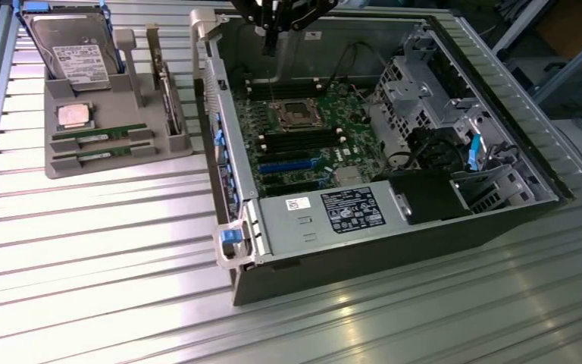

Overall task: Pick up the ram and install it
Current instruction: 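Reach for the ram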

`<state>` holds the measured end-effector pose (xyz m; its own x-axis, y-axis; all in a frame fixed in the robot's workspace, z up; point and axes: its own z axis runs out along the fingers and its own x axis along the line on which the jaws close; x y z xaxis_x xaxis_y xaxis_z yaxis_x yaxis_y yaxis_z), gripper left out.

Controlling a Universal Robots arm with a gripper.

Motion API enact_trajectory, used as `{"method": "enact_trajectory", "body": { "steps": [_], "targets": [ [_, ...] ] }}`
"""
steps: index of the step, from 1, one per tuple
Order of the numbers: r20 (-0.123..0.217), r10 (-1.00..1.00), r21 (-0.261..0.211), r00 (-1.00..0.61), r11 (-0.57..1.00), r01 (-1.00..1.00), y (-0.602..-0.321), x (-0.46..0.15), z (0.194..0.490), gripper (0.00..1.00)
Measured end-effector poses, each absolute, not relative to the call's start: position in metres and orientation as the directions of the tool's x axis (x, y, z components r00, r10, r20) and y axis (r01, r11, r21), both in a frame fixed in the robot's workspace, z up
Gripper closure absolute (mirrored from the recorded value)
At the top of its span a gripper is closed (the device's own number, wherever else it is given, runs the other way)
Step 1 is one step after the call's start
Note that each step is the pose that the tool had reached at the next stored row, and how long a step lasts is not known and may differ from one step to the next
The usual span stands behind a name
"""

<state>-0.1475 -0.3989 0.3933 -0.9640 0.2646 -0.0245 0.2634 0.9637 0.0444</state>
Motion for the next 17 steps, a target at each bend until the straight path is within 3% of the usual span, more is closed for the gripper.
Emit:
{"method": "enact_trajectory", "body": {
  "steps": [9, 17],
  "targets": [
    [-0.024, 0.244, 0.044, -0.969, 0.969, 0.243, -0.3989, -0.1542, 0.3933, 0.89],
    [-0.024, 0.088, 0.044, -0.996, 0.995, 0.087, -0.399, -0.1568, 0.3933, 0.89]
  ]
}}
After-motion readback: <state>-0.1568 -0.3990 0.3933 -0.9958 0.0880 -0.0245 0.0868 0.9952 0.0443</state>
